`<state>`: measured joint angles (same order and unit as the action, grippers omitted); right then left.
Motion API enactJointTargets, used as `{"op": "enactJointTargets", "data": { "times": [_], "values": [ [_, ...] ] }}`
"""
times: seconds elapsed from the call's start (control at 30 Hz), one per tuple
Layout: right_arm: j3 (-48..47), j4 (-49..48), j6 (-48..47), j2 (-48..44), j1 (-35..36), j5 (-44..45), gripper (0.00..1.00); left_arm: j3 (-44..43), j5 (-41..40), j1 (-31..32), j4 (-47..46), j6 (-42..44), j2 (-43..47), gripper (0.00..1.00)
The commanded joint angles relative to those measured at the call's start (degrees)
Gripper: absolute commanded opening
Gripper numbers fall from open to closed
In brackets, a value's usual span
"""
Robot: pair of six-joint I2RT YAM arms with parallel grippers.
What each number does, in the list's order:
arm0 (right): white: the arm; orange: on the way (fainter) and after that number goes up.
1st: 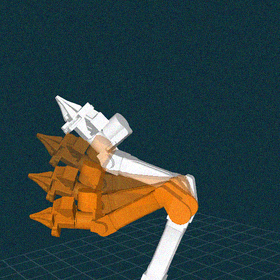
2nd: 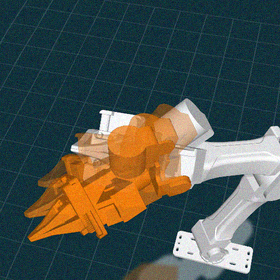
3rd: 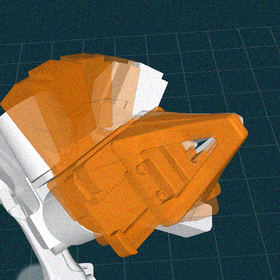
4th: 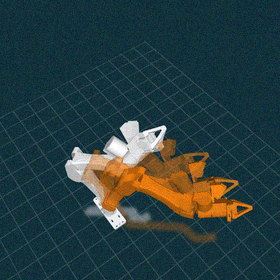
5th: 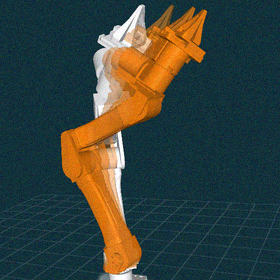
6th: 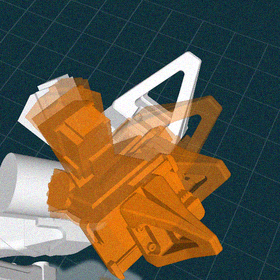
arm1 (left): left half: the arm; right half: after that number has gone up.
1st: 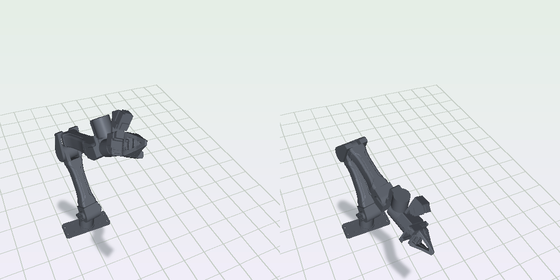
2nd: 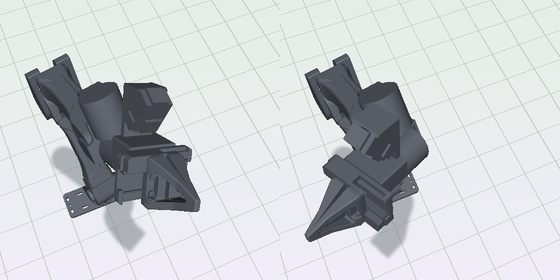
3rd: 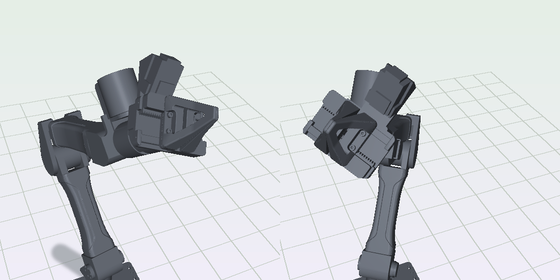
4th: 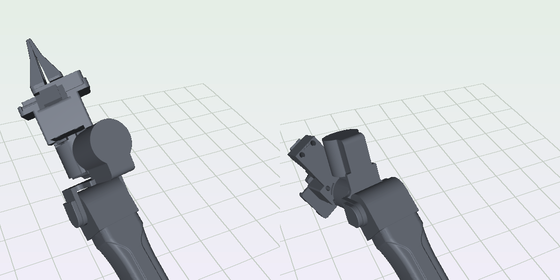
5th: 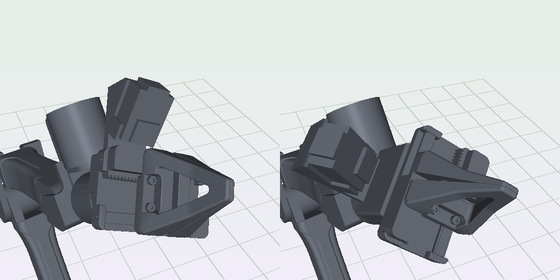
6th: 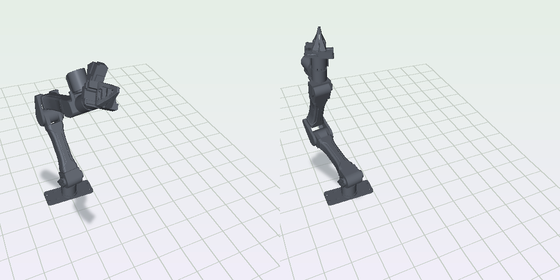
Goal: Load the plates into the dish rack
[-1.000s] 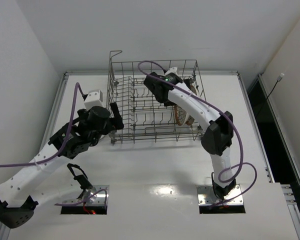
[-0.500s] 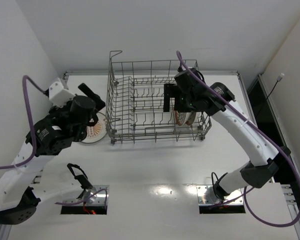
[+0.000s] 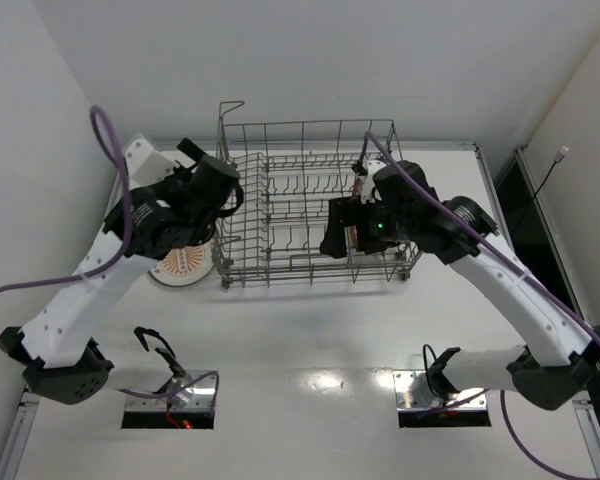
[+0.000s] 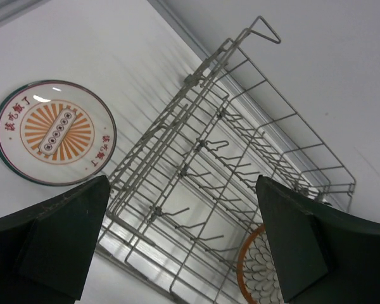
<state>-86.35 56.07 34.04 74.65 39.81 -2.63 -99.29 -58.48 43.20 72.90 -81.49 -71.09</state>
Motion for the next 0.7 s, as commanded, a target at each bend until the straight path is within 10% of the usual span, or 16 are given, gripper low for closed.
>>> {"op": "enactJointTargets", "data": {
  "times": [0.0, 0.27, 0.43, 0.67],
  "values": [
    [1.7, -3.6, -1.6, -4.3, -0.7, -4.0, 0.97, -3.4, -5.5, -1.2, 0.9, 0.4, -1.7, 1.00],
    [7.9, -4.7, -1.0, -10.1, -0.7, -5.4, 0.98, -4.0, -6.7, -2.6, -4.2, 8.5, -4.8, 1.00],
    [7.3, -2.8, -1.0, -10.7, -0.7, -2.6, 0.99, -1.4, -5.4, -17.2, -11.1, 17.9, -5.6, 1.00],
    [5.9, -2.2, -1.7, -8.9, -1.2, -2.7, 0.99, 15.0, 38.9, -49.4, -32.5, 21.8, -8.5, 1.00]
  ]
}}
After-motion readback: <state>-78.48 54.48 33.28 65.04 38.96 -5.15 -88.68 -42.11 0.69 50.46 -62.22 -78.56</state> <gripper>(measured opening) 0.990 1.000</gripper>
